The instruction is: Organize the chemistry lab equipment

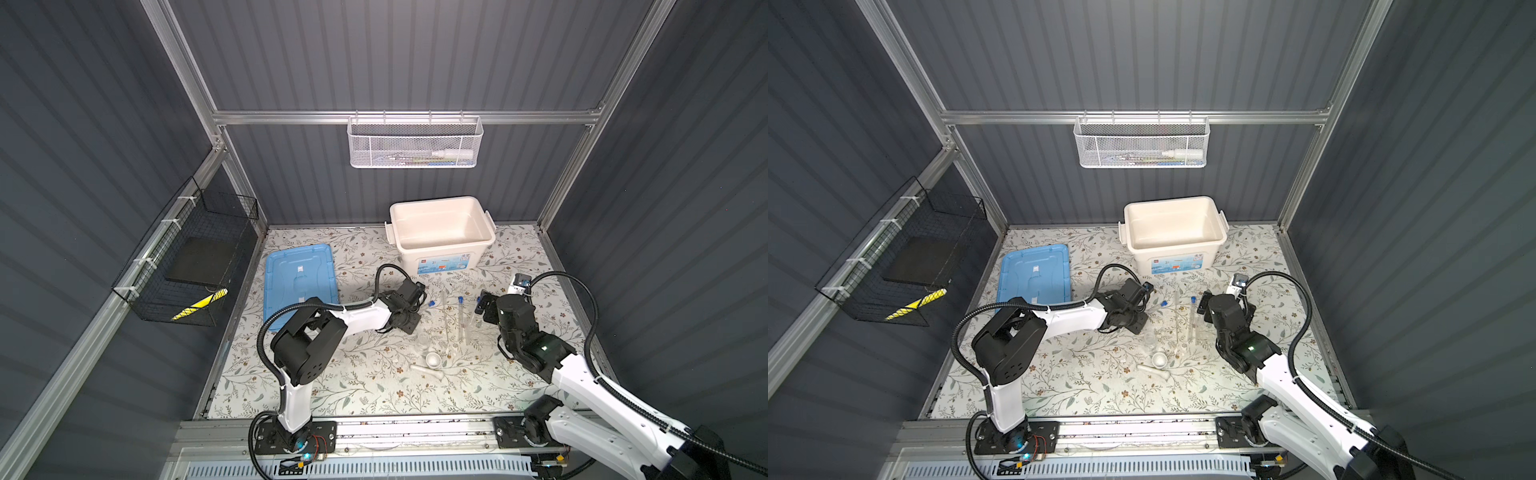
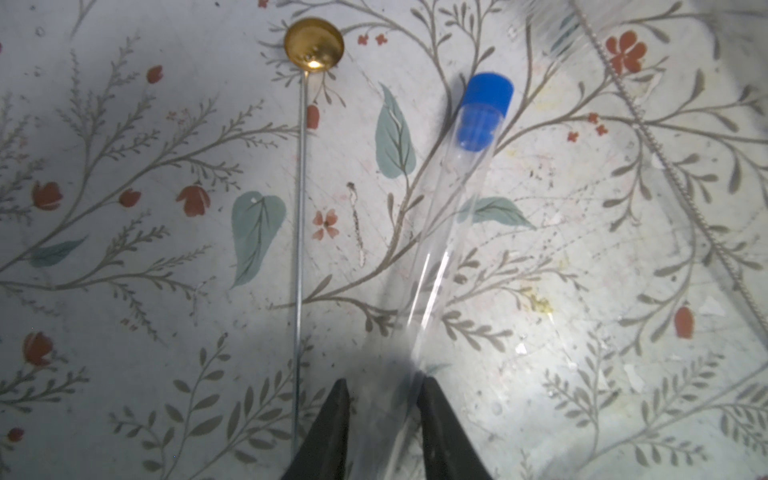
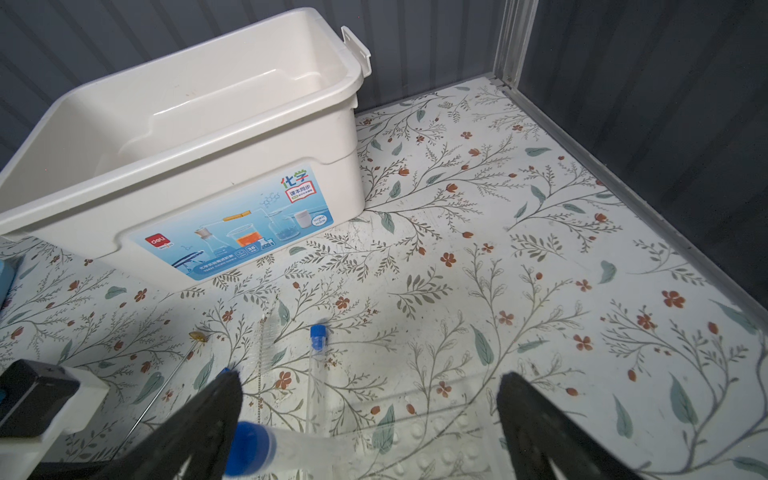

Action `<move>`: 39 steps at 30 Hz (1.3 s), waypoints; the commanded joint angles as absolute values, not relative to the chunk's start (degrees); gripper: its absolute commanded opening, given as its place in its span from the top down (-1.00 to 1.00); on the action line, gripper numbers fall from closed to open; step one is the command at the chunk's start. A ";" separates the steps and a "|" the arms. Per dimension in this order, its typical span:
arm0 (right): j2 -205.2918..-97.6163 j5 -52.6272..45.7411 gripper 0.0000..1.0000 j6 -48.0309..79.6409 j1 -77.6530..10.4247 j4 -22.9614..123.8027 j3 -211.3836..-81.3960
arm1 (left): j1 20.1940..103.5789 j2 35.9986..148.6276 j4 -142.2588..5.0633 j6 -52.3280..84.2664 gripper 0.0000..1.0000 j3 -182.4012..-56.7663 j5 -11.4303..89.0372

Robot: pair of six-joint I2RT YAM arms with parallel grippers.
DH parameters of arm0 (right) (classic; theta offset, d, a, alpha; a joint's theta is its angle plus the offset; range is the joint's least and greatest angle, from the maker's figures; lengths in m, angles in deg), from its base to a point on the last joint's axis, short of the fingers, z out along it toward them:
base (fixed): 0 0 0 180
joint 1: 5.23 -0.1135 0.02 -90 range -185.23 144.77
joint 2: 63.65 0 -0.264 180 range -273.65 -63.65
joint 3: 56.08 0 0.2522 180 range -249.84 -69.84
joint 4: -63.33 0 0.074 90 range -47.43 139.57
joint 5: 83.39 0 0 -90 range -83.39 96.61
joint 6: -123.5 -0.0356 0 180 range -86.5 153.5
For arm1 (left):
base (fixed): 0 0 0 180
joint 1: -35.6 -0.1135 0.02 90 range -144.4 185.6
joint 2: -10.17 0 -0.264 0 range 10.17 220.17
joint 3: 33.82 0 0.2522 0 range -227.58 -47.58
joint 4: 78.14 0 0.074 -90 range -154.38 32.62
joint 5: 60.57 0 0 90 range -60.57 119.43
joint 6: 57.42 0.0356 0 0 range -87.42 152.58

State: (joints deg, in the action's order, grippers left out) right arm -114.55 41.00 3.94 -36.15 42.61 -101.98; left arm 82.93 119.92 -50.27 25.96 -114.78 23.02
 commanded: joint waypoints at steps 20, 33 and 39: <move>-113.75 40.38 -0.96 2.74 -35.81 41.95 -101.49 | 83.18 122.03 -49.20 25.52 0.62 -115.49 24.69; -113.75 40.28 -0.96 2.72 -35.82 42.11 -101.48 | 83.21 122.76 -48.83 25.72 0.51 -115.71 25.28; -113.75 40.37 -0.96 2.66 -35.75 42.19 -101.46 | 83.23 122.93 -48.80 25.87 0.69 -115.92 25.56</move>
